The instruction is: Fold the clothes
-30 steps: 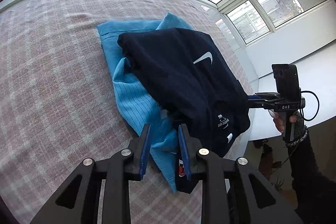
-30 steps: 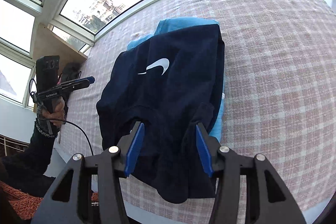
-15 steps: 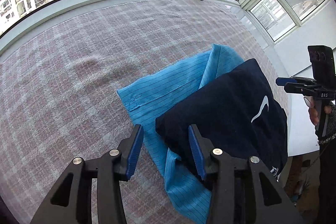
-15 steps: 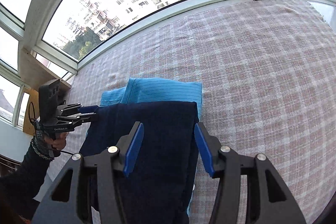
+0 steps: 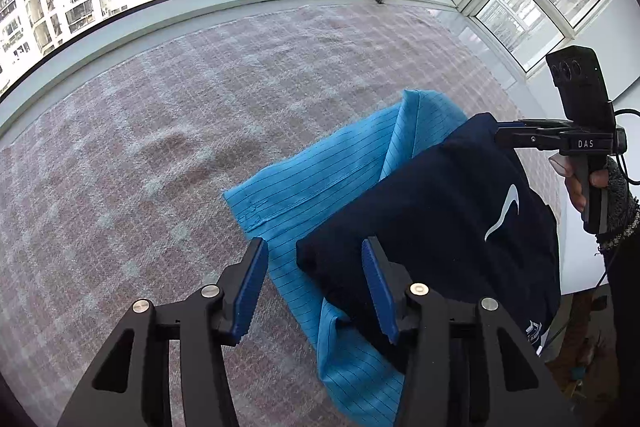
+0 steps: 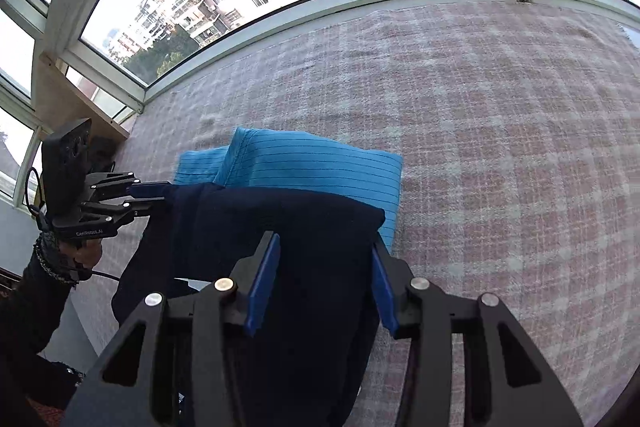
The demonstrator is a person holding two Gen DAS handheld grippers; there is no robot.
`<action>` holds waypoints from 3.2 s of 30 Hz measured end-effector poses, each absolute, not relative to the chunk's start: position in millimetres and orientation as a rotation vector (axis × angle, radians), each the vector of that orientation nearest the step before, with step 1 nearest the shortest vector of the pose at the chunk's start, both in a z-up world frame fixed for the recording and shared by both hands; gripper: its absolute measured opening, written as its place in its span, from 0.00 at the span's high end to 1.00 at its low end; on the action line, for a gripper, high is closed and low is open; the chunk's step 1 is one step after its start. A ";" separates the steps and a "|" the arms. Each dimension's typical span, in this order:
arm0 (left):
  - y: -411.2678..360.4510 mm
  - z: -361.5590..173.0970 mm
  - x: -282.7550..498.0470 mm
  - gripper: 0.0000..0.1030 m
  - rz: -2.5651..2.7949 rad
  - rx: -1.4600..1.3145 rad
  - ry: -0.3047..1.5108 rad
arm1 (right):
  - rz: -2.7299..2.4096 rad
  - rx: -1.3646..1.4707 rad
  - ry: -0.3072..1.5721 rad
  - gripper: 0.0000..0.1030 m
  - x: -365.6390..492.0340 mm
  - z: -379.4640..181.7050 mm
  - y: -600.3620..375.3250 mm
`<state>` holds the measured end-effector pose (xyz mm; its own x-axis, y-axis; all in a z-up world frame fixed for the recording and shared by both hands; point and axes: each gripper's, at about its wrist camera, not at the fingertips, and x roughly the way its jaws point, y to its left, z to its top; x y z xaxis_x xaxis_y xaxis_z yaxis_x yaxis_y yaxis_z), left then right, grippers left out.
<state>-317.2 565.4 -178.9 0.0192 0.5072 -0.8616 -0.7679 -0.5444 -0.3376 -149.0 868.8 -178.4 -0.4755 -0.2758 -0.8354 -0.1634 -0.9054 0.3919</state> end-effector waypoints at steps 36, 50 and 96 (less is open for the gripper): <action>529.2 -107.2 -234.2 0.65 1.725 -1.101 0.382 | -2.856 1.702 -0.011 0.58 -70.5 -139.7 748.3; 522.6 -132.8 -158.3 0.57 1.792 -1.130 0.526 | -3.189 1.874 -0.299 0.54 -19.5 -118.8 711.0; 189.9 4.0 -6.5 0.35 1.952 -0.818 0.410 | -3.447 1.488 -0.432 0.54 128.9 -12.9 336.2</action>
